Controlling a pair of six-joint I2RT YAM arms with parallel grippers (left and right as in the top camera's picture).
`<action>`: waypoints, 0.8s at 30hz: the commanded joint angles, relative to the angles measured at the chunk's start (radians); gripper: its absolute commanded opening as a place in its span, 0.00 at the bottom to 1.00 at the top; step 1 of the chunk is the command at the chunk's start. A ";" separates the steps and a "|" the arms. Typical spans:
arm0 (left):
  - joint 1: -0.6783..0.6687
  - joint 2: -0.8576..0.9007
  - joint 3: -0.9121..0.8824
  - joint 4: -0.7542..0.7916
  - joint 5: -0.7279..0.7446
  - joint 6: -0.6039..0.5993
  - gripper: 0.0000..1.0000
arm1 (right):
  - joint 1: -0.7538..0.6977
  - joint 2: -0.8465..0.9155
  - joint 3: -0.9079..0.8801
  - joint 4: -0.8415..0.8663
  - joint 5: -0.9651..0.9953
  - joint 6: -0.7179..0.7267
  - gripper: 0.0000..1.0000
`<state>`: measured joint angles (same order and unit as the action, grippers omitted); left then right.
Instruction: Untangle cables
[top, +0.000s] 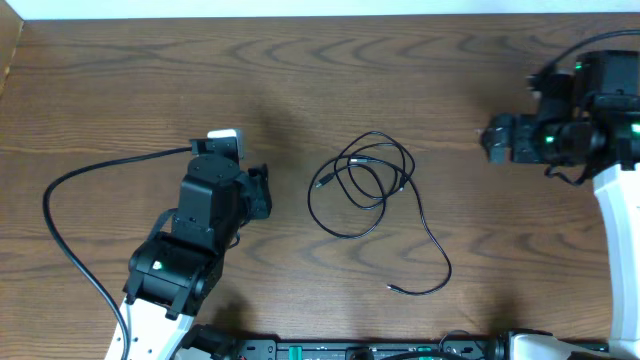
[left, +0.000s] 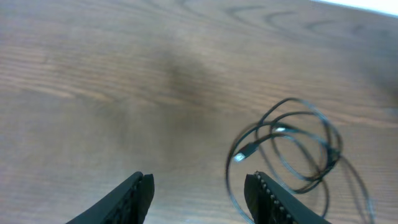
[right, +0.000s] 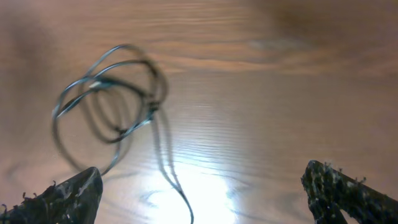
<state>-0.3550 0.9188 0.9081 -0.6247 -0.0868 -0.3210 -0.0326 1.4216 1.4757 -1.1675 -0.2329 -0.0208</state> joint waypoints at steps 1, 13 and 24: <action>0.003 0.013 -0.009 -0.008 -0.054 -0.005 0.53 | 0.058 -0.011 -0.005 0.000 -0.103 -0.100 0.99; 0.002 0.177 -0.009 0.036 0.259 0.048 0.53 | 0.139 0.068 -0.005 0.000 0.122 0.069 0.99; -0.035 0.354 -0.009 0.105 0.535 0.224 0.57 | 0.138 0.134 -0.005 -0.006 0.245 0.211 0.99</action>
<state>-0.3691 1.2350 0.9081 -0.5293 0.3302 -0.1780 0.1013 1.5436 1.4757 -1.1740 -0.0315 0.1429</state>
